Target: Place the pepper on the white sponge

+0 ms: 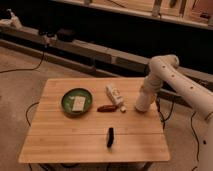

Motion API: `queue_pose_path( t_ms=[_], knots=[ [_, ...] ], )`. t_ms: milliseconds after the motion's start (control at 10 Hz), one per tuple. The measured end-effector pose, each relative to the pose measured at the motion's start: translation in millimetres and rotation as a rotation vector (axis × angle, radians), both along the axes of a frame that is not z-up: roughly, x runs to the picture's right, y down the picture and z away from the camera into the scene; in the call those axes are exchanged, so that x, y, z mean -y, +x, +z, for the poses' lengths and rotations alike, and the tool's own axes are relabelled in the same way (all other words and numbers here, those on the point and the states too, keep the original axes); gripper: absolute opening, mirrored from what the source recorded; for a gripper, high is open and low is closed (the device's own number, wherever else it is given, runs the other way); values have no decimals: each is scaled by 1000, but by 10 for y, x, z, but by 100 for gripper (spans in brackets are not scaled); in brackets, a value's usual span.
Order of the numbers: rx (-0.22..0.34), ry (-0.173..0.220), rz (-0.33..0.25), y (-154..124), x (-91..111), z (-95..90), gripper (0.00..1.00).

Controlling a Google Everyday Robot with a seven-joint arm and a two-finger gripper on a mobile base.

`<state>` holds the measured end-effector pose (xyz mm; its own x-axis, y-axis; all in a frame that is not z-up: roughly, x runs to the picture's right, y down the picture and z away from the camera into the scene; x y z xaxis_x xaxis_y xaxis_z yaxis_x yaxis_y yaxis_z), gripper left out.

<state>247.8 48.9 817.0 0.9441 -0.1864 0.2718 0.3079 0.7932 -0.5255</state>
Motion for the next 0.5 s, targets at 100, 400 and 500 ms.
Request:
queue_pose_path(
  t_ms=[100, 400, 500],
  knots=[
    [26, -5, -1, -92, 52, -243, 0],
    [134, -21, -24, -379, 131, -768, 0],
    [178, -23, -35, -502, 163, -931, 0]
  ],
)
